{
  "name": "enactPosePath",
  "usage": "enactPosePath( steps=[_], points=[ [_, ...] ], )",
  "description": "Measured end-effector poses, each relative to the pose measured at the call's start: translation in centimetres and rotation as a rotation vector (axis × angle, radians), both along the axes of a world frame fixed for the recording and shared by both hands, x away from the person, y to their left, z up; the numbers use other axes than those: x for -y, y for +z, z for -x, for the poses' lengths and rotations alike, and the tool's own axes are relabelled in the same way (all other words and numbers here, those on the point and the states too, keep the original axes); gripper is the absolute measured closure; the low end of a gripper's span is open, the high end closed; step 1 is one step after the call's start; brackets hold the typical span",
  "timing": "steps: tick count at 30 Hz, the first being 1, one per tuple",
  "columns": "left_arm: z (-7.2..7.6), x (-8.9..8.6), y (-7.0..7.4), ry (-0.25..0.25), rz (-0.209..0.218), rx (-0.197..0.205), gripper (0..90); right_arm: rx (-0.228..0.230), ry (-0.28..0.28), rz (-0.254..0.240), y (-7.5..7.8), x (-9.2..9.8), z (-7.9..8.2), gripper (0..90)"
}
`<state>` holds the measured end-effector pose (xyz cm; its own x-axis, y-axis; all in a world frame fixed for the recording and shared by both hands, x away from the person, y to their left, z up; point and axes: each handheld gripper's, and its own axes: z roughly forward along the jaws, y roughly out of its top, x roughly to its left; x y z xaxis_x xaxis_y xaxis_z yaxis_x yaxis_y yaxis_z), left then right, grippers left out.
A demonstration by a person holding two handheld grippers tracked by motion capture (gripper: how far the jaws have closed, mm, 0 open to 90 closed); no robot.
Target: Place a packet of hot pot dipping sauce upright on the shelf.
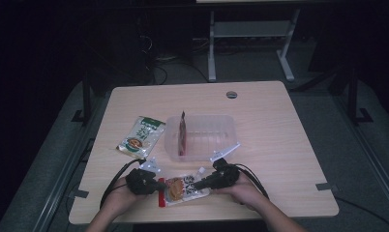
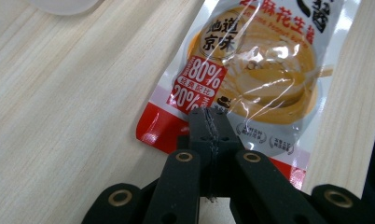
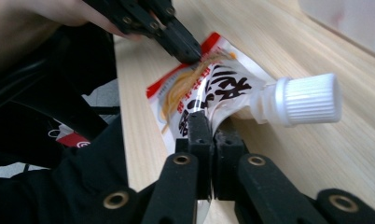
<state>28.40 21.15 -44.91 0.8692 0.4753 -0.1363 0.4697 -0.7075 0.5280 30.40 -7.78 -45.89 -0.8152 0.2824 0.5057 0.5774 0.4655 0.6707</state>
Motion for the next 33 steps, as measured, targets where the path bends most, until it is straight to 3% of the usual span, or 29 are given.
enactPosePath(
  steps=[3, 7, 12, 20, 27, 33],
  points=[
    [0.0, 0.1, -0.1, 0.007, 0.017, -0.004, 89.8, 0.030, 0.024, -0.002, 0.3, 0.0, 0.1, 89.6],
    [0.1, 0.1, 0.0, -0.013, 0.011, -0.008, 89.8, 0.036, 0.032, -0.010, 0.6, 0.0, 0.3, 89.7],
    [0.2, 0.3, 0.1, -0.012, 0.056, -0.019, 89.7, 0.041, 0.044, -0.050, 1.2, 0.2, 0.6, 89.8],
    [0.5, 1.0, 0.4, -0.025, 0.114, -0.005, 89.7, 0.081, 0.057, -0.092, 2.6, 0.6, 1.0, 89.8],
    [0.7, 1.8, 0.9, -0.053, 0.153, 0.017, 89.5, 0.104, 0.055, -0.158, 3.9, 0.9, 1.2, 89.8],
    [0.9, 1.7, 1.3, -0.068, 0.205, 0.044, 82.1, 0.114, 0.045, -0.185, 5.1, 1.5, 1.3, 89.9]
  ],
)
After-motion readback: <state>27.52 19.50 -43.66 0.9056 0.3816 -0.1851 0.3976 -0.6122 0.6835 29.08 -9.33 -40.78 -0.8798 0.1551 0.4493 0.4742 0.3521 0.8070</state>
